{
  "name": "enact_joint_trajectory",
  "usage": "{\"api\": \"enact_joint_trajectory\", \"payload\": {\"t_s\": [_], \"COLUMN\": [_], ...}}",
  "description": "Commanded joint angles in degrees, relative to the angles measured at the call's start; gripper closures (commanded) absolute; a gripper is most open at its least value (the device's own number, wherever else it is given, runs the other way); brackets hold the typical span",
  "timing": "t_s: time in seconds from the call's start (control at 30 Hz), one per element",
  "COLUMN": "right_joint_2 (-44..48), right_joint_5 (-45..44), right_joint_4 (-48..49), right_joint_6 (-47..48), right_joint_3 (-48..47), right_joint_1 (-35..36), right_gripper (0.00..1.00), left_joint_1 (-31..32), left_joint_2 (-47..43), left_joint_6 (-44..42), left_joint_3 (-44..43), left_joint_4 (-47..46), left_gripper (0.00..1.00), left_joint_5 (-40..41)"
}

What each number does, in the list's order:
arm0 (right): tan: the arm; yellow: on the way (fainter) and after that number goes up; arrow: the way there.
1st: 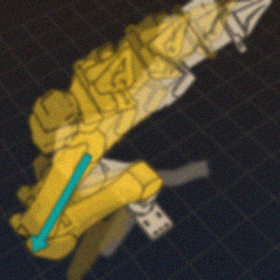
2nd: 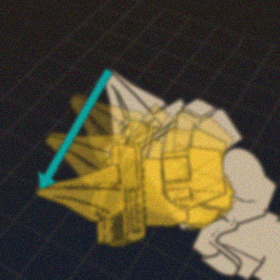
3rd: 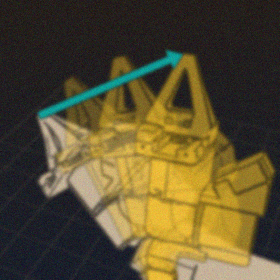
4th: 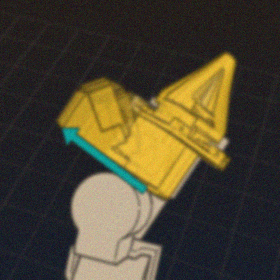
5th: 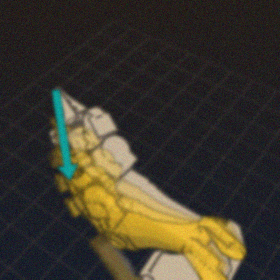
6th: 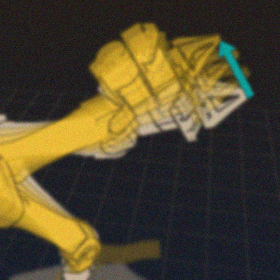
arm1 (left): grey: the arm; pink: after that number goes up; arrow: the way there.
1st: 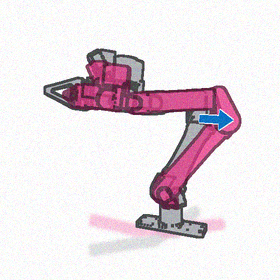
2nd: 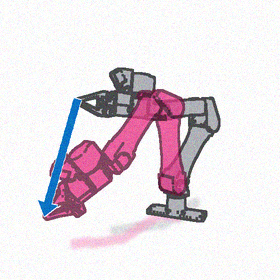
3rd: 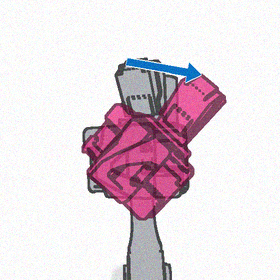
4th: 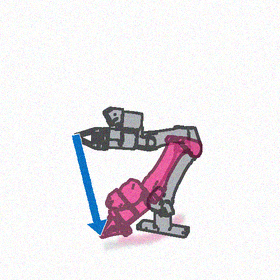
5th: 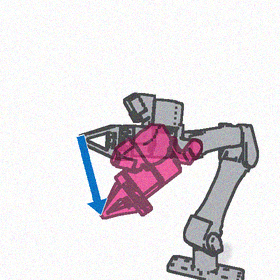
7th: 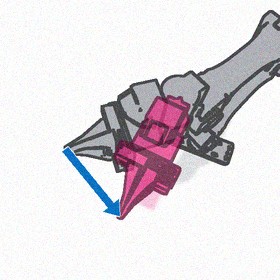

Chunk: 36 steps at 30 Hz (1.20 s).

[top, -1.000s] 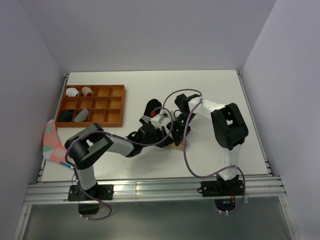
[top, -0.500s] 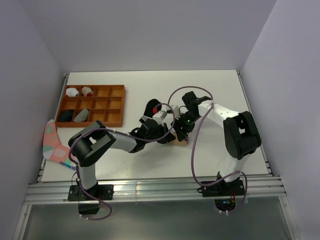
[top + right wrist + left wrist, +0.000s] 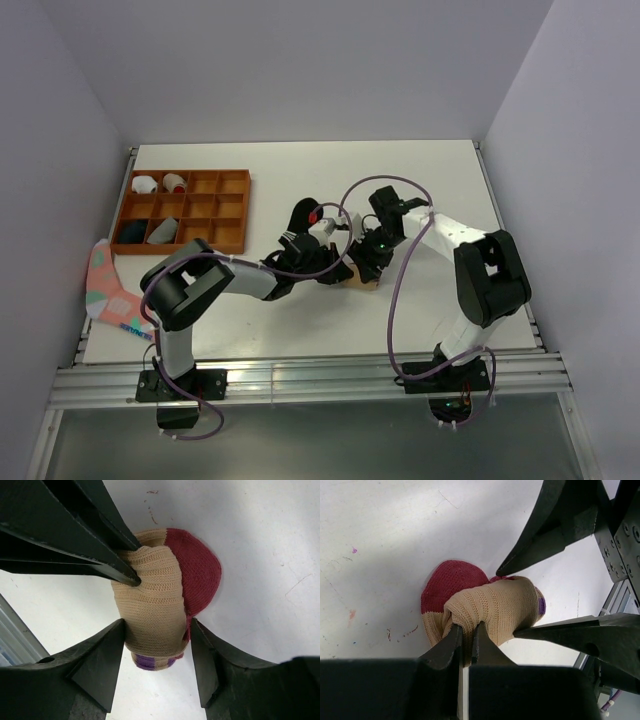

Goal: Roll the socks
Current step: Roll the sock at the center of the board.

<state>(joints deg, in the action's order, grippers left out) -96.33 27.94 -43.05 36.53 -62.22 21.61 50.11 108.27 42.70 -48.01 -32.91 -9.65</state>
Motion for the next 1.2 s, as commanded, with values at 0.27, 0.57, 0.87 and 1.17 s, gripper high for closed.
{"api": "enact_joint_trajectory", "payload": {"t_s": [0.27,0.57,0.87,1.17], "right_joint_2": [-4.0,-6.7,-9.8,-12.9], "right_joint_5": [-3.7,-6.1,-6.1,-3.9], "right_joint_4": [3.1,3.7,1.8,0.1], "right_joint_6": [-3.7,-6.7,-10.4,-13.5], "right_joint_3": [0.3,0.1,-3.2,-5.2], "right_joint_1": [0.0,-0.1,-0.2,-0.2], "right_gripper": [0.74,0.79,0.8,0.82], "left_joint_1": [-0.4,0.1,0.7,8.4], "left_joint_2": [4.1,-1.8,-8.3,-6.0], "left_joint_6": [0.7,5.8,11.5,25.5], "left_joint_3": [4.6,12.6,18.5,20.9], "left_joint_4": [11.4,-1.1,-5.1,-14.8], "left_gripper": [1.0,0.66,0.53,0.51], "left_joint_5": [2.8,6.0,13.6,20.4]}}
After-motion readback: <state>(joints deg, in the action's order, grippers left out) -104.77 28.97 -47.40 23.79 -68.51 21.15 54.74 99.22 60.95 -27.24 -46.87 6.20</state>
